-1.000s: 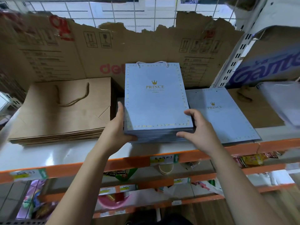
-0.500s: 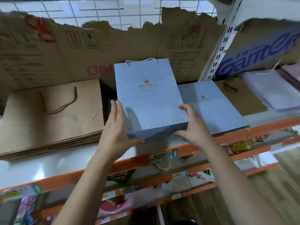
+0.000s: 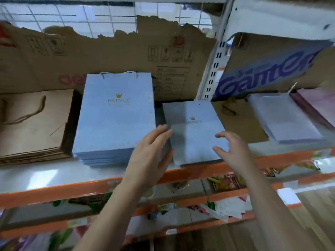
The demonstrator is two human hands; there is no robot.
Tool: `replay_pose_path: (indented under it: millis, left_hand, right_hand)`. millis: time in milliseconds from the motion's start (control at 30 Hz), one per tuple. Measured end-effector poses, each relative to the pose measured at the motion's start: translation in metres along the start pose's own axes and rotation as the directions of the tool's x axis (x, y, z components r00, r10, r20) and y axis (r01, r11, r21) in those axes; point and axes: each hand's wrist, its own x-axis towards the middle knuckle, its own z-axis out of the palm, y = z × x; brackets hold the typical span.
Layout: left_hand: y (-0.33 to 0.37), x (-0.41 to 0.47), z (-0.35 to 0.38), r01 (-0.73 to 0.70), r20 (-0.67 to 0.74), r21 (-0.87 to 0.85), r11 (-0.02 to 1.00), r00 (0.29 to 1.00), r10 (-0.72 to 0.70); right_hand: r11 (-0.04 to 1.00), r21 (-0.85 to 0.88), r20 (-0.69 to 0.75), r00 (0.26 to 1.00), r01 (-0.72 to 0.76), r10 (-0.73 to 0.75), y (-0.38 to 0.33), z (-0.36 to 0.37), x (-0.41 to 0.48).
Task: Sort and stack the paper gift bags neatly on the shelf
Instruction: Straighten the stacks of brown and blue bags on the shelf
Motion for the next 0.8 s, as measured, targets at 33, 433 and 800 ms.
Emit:
replay_pose_path:
  millis: [33,433,800]
  left_hand:
    - [0.013,0.002,0.015,0.016,0.034,0.002,1.000,0.999,-0.016]
    - [0.034,0.013,0.085,0.512,0.264,0.086,0.855,0.816,-0.515]
    - [0.023,0.004,0.082,0.507,0.171,0.055,0.860,0.844,-0.509]
  right_hand:
    - [1.000,-0.029,0.040,0.999,-0.012,0.013,0.013,-0.007,0.001]
    - [0.999,-0.007,0.235,0.971,0.045,-0.042,0.056,-0.025,0.017]
    - [0.998,0.045,0.287,0.956,0.043,-0.054,0.052,-0.011,0.023]
